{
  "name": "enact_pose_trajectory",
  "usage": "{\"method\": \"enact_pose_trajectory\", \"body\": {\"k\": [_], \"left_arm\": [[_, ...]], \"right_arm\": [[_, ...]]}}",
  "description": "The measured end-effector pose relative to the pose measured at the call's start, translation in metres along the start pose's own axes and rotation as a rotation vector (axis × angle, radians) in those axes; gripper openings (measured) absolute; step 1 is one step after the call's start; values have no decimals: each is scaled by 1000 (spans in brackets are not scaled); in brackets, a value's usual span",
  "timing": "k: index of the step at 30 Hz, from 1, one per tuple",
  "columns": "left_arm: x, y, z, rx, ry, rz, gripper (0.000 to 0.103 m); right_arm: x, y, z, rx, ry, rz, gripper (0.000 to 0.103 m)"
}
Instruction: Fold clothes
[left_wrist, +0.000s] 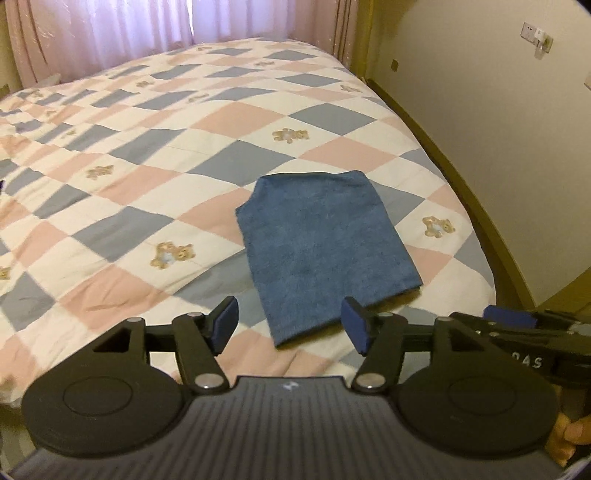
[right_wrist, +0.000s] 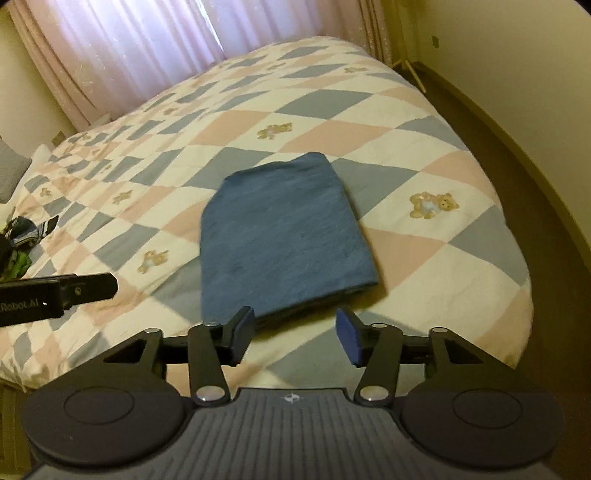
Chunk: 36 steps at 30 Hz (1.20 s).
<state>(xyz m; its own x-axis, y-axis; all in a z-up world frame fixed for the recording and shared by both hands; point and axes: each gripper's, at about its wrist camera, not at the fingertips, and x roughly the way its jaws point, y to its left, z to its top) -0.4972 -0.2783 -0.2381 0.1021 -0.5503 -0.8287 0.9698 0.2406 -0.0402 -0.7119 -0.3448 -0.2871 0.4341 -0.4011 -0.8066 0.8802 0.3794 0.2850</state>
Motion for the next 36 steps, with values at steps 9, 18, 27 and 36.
{"method": "enact_pose_trajectory", "body": {"k": [9, 18, 27, 36], "left_arm": [[-67, -24, -7, -10, -13, 44, 68], [-81, -74, -9, -96, -42, 100, 73], [-100, -98, -11, -122, -98, 134, 80], [-110, -88, -19, -177, -112, 193, 91]], "right_arm": [[-73, 17, 0, -23, -34, 31, 87], [-99, 1, 15, -191, -21, 15, 96], [-116, -22, 27, -252, -22, 28, 99], [-112, -3, 34, -359, -27, 24, 101]]}}
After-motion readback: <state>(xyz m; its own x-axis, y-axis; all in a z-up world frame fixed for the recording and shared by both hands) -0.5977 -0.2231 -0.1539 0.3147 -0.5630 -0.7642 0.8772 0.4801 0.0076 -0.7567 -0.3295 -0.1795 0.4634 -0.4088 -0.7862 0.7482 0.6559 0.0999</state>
